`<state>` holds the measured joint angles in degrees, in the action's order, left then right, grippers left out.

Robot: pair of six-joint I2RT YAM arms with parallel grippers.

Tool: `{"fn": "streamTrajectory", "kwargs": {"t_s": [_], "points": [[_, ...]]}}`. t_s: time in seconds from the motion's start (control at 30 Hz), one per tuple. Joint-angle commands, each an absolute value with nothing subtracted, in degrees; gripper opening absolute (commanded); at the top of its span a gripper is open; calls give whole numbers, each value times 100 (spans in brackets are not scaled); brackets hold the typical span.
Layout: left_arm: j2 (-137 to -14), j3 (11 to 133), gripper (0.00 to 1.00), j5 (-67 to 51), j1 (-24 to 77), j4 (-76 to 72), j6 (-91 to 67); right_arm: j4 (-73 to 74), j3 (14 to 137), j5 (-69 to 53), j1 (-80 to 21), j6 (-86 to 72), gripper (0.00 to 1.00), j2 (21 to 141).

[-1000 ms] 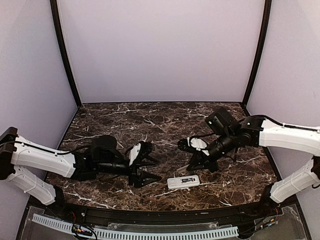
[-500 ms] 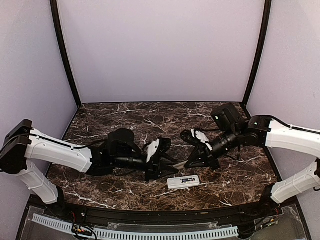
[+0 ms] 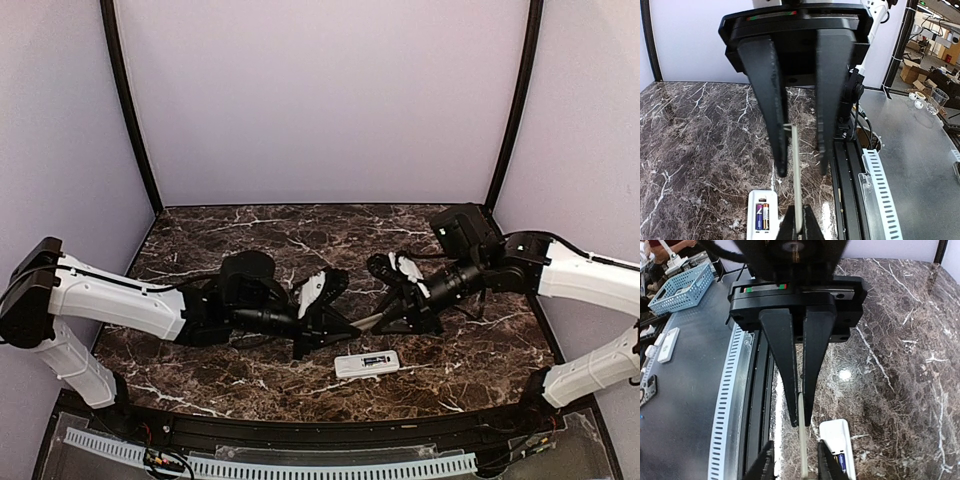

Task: Load the batteries into the remote control
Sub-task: Pass from the right arm to the left, then pass from the left arm to the right

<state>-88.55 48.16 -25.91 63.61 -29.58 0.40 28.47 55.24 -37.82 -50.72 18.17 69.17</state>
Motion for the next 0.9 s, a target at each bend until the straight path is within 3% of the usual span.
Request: {"fn": "streamTrajectory", "kwargs": {"t_s": [0.0,0.1,0.2,0.33,0.53,0.7,0.87], "points": [[-8727,5043,0,-2467,6384,-2690,-384,2642,5409,-3580,-5071,2138,39,6534],[-8658,5092,0,-2333,6384,-2464,-675,2484,5262,-3281,-5067,2514,60,6114],[-8646,5143,0,-2070,6382,-2253,-998,2261,5078,-3041,-5076,3061,70,5683],[-8848,5641,0,-1702,6362,-1417,-1476,2007,4898,-2464,-5110,3937,71,5312],[-9333,6823,0,-2649,6116,-176,-2303,2523,5075,-1763,-5304,4923,72,5274],[-9601,6917,0,-3818,5699,-619,-3770,2494,4978,-1328,-5588,5467,72,5099],[-9718,6903,0,-4028,5627,-821,-3918,2356,4821,-1447,-5619,5856,72,5217]]}}
